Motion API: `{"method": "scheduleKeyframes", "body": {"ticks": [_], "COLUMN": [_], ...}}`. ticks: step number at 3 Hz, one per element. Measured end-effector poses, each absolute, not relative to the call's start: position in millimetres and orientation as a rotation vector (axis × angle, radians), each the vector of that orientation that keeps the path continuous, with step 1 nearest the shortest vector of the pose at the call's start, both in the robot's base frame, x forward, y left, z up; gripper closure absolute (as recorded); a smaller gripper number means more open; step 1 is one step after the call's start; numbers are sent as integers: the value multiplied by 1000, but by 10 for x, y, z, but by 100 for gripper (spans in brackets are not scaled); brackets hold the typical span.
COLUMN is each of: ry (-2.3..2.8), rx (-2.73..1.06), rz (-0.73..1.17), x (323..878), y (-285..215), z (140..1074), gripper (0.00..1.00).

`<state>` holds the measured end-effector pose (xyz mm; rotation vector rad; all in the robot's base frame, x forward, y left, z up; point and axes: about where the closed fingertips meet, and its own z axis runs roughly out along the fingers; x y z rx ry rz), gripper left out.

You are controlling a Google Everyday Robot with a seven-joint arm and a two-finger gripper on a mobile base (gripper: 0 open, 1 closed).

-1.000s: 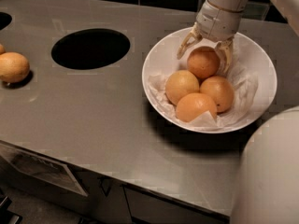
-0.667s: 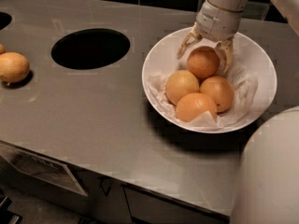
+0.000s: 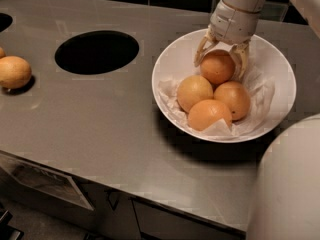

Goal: Pick orange from white bowl

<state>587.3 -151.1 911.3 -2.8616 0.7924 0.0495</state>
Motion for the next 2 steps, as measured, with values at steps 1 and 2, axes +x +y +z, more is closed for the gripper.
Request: {"method": "scheduleKeyframes", "body": {"ticks": [1, 2], "ry": [792, 792], "rx": [-2862, -2861], "rz": [49, 48], "x": [5873, 5875], "y": [-1511, -1511], "z": [9113, 9112], "gripper": [78, 100]}}
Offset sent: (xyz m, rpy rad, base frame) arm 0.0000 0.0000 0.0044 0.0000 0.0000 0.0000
